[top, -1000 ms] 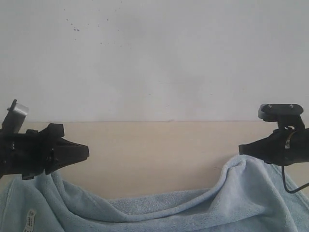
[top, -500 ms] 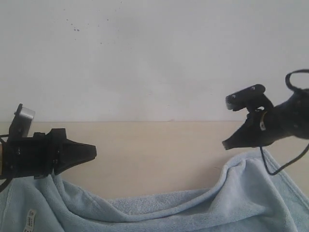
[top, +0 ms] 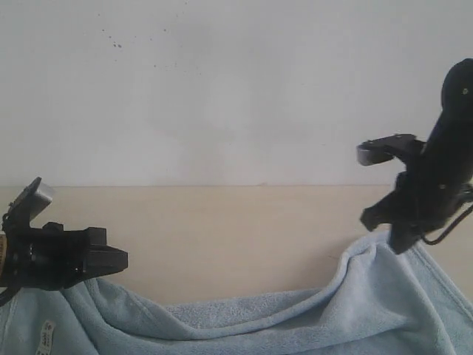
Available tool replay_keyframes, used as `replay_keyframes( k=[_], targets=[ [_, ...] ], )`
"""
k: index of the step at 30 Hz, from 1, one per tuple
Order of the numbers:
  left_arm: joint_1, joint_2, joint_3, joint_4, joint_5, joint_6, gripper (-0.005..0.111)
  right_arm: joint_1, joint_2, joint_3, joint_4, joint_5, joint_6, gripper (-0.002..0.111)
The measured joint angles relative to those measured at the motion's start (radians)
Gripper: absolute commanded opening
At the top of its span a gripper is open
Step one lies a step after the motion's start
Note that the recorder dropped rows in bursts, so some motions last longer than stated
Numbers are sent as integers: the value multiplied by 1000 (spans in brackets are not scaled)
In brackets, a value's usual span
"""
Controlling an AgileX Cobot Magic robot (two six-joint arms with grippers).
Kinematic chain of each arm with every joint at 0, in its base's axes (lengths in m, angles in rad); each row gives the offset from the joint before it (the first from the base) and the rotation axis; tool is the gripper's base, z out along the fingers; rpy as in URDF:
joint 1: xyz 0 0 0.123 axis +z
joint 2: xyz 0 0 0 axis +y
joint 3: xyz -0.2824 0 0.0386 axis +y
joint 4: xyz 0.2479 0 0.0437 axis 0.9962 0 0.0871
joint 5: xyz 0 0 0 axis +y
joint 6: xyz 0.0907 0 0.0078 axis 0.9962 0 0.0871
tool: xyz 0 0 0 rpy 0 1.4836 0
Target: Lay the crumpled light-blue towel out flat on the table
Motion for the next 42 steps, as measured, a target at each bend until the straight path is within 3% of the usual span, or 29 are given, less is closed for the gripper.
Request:
replay_keyframes(
  k=[4, 17, 37, 42],
  targets=[
    [0, 0, 0, -23, -64, -4, 4, 8, 70, 0, 155, -134, -88, 0],
    [0, 0, 0, -69, -129, -6, 4, 6, 245, 0, 168, -481, -92, 0],
    [0, 0, 0, -77, -147, 4, 4, 4, 363, -4, 168, -711, -95, 0],
    [0, 0, -2, -104, -246, 64, 4, -17, 385, -12, 182, -748, -78, 0]
  ],
)
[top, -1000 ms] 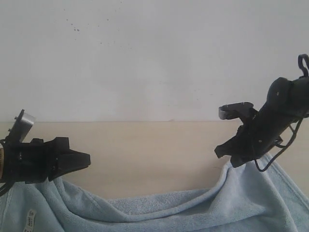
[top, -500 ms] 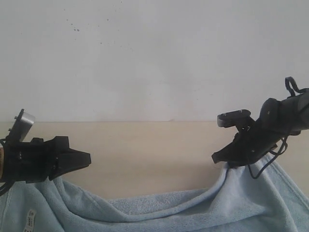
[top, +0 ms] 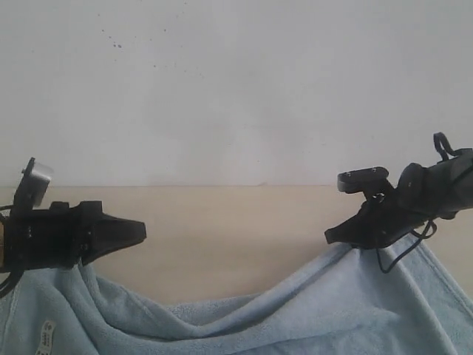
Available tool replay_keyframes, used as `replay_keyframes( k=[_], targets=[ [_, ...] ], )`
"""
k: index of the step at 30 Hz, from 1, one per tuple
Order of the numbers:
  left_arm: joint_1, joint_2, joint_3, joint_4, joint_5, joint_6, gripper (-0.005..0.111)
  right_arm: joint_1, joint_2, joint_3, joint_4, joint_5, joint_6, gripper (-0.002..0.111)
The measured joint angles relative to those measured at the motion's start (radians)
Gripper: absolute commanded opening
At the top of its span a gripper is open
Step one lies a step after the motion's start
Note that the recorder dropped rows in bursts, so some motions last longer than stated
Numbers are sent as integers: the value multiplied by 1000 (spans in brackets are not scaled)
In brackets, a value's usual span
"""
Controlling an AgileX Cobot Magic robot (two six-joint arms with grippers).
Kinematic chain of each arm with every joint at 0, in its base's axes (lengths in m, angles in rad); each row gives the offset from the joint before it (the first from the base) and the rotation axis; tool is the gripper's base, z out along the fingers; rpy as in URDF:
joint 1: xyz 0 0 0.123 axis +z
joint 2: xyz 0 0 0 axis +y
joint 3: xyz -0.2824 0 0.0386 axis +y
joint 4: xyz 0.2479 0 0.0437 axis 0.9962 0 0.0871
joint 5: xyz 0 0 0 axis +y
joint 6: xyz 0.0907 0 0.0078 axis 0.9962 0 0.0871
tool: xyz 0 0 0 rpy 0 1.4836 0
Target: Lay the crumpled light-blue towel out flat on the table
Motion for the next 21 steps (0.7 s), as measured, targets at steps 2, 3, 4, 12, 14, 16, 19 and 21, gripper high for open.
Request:
replay_keyframes(
  k=[2, 3, 4, 12, 14, 16, 19, 21],
  targets=[
    [0, 0, -16, -13, -91, 27, 4, -20, 9, -5, 3, -11, 5, 0],
    [0, 0, -24, -16, -131, 38, 4, -33, 14, -9, 5, -18, 12, 0],
    [0, 0, -34, -20, -175, 45, 4, -48, 20, -9, 7, -25, 20, 0],
    [0, 0, -57, -31, -245, 56, 4, -176, 39, -18, 11, -69, 54, 0],
    [0, 0, -57, -13, -238, 63, 4, -190, 39, -18, 11, -72, 53, 0],
    [0, 0, -57, 19, -195, 83, 4, -194, 39, -18, 28, -76, 53, 0],
    [0, 0, -57, 72, -62, 126, 4, -198, 24, -15, 75, -79, 51, 3],
    [0, 0, -57, 108, 53, 157, 4, -203, 0, -5, 97, -52, 51, 9]
  ],
)
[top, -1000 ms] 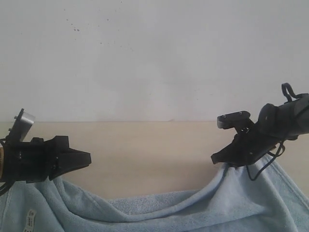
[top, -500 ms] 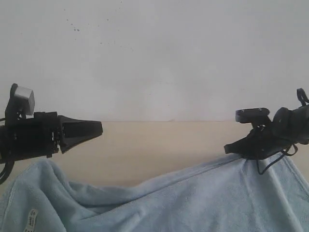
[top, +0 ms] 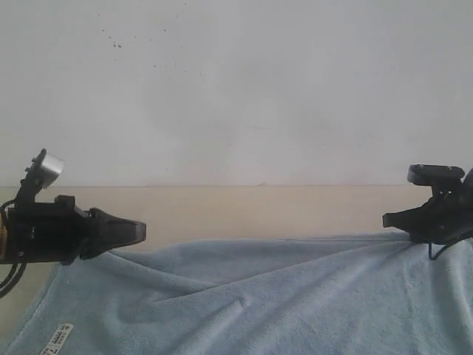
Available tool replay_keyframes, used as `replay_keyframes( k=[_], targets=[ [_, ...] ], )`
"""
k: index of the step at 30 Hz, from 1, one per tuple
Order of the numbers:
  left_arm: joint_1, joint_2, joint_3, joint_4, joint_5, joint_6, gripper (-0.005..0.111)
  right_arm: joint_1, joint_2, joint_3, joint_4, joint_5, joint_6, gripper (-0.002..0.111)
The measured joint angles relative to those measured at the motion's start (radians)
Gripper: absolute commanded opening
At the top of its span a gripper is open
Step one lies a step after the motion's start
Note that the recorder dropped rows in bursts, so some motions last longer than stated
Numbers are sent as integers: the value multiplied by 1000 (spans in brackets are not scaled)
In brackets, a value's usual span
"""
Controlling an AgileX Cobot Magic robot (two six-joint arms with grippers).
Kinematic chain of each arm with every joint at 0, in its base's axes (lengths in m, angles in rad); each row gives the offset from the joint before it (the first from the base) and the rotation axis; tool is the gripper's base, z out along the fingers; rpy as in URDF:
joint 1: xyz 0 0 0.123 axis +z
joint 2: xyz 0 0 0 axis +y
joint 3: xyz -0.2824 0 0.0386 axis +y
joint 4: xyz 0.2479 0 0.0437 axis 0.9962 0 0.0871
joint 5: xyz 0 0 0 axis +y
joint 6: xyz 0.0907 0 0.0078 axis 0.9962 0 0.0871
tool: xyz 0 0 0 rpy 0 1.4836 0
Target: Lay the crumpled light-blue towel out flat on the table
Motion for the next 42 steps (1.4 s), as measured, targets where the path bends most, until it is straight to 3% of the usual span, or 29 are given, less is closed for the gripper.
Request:
replay_keyframes(
  k=[5, 10, 13, 16, 19, 23, 32, 42],
  targets=[
    [-5, -66, 0, 135, 246, 52, 4, -4, -106, -12, 12, 90, -2, 34],
    [-65, -211, 14, 316, 367, 38, 4, -4, -222, -46, 16, 257, -8, 36],
    [-115, -261, 62, 342, 382, 41, 4, -7, -265, -46, 16, 495, -8, 27],
    [-149, -265, 121, 356, 469, 63, 4, -7, -273, -31, 16, 752, -8, 0],
    [-156, -232, 168, 362, 584, 70, 4, -7, -292, 55, 11, 858, -8, 0],
    [-156, -220, 190, 366, 640, 72, 4, -9, -385, 262, -27, 820, -12, 0],
    [-156, -164, 254, 366, 731, 74, 4, -9, -656, 639, -304, 441, 238, 0],
    [-156, -93, 263, 366, 737, 62, 4, -9, -666, 751, -319, 346, 288, 0]
  ],
)
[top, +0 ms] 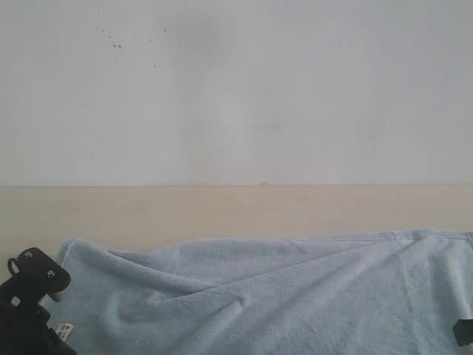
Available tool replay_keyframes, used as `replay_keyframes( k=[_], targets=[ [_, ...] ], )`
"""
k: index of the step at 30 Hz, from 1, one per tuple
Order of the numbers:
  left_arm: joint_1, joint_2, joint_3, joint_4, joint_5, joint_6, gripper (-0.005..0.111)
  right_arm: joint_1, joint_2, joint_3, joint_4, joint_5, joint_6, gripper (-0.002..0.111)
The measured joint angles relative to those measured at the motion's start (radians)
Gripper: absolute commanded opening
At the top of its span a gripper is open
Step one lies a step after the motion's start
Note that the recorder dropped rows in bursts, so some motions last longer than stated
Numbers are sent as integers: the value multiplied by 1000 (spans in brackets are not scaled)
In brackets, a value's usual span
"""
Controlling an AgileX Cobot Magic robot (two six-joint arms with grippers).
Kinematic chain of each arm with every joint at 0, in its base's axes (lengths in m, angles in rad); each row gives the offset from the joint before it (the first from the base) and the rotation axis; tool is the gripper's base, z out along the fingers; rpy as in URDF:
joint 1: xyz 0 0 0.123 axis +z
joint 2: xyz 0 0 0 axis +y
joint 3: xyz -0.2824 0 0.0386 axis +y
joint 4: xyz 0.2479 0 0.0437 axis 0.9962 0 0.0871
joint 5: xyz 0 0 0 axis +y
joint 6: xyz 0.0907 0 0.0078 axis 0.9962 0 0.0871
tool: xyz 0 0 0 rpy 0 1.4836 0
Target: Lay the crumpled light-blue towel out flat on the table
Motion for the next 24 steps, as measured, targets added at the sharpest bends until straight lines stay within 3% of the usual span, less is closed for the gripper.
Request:
replay_keyframes(
  k=[14, 24],
  targets=[
    [0, 95, -44, -8, -41, 0, 4, 0, 0, -31, 18, -18, 6, 0],
    [0, 4, 77, -22, -63, -64, 4, 0, 0, -36, 65, -18, 8, 0]
  ],
)
